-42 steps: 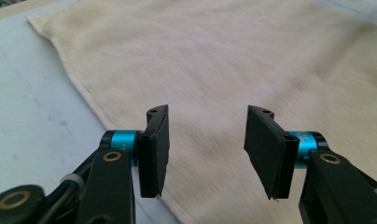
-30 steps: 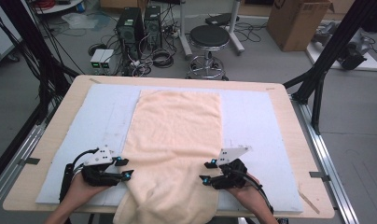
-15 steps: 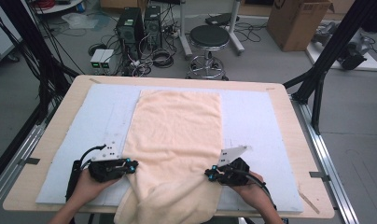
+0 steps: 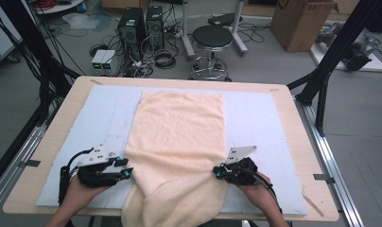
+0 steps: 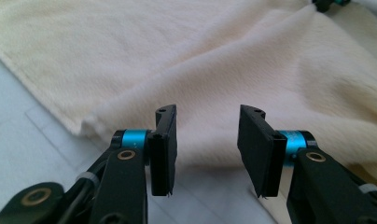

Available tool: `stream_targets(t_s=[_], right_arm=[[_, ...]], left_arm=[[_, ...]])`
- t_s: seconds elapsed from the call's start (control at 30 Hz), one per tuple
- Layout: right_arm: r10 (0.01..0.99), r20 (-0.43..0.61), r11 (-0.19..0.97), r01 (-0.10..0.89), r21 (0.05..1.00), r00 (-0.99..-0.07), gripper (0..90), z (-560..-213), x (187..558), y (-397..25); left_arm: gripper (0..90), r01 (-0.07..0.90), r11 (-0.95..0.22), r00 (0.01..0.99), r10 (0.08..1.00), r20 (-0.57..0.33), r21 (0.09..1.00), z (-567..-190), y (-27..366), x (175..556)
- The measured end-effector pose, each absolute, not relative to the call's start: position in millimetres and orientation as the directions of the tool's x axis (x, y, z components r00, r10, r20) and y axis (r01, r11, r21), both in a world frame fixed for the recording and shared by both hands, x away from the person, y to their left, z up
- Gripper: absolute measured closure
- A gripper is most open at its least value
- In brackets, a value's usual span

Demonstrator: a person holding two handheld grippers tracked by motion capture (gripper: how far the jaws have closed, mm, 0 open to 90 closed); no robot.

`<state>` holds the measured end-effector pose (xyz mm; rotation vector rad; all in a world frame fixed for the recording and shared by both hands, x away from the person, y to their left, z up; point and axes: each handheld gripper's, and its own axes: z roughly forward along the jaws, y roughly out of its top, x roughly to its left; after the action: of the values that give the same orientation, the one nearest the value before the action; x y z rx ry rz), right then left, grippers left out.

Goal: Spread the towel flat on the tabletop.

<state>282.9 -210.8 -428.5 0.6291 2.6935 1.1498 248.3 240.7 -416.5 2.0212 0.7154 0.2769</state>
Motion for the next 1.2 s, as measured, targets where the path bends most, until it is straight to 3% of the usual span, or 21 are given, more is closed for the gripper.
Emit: stream_targets(t_s=[0.23,0.47,0.57,0.63,0.67,0.93,1.1,1.17,1.2], right_arm=[[0.452,0.053,0.584,0.341,0.737,-0.89,79.8,-433.0,282.3,-212.6],[0.454,0.055,0.587,0.345,0.733,-0.889,77.0,-436.2,283.5,-212.2],[0.452,0.055,0.591,0.345,0.729,-0.891,76.7,-437.3,284.1,-211.1],[0.449,0.053,0.595,0.343,0.727,-0.892,76.5,-437.5,283.9,-210.8],[0.45,0.051,0.594,0.341,0.729,-0.892,76.3,-437.5,284.0,-211.0],[0.452,0.057,0.589,0.346,0.731,-0.89,75.3,-438.4,284.5,-211.9],[0.461,0.059,0.586,0.354,0.729,-0.885,74.2,-438.5,283.9,-211.9],[0.461,0.06,0.587,0.355,0.728,-0.885,73.5,-438.4,283.9,-212.0],[0.463,0.061,0.586,0.357,0.728,-0.884,73.0,-438.6,283.8,-211.8]], left_arm=[[63.0,0.37,-0.468,0.861,0.498,-0.106,0.803,-433.1,233.0,226.6],[58.1,0.373,-0.526,0.875,0.474,-0.1,0.764,-443.3,217.0,231.9],[69.7,0.36,-0.532,0.876,0.475,-0.082,0.766,-443.2,215.5,230.7],[84.0,0.353,-0.529,0.882,0.463,-0.086,0.772,-441.3,218.8,228.5],[85.3,0.359,-0.525,0.882,0.462,-0.096,0.771,-441.0,220.0,226.0],[86.3,0.329,-0.509,0.908,0.401,-0.119,0.795,-434.8,231.8,183.5],[86.1,0.281,-0.515,0.945,0.294,-0.14,0.81,-423.9,230.1,142.6],[84.1,0.27,-0.48,0.949,0.281,-0.146,0.835,-418.3,229.3,134.9],[76.4,0.274,-0.47,0.945,0.294,-0.144,0.839,-416.3,227.8,134.8]])
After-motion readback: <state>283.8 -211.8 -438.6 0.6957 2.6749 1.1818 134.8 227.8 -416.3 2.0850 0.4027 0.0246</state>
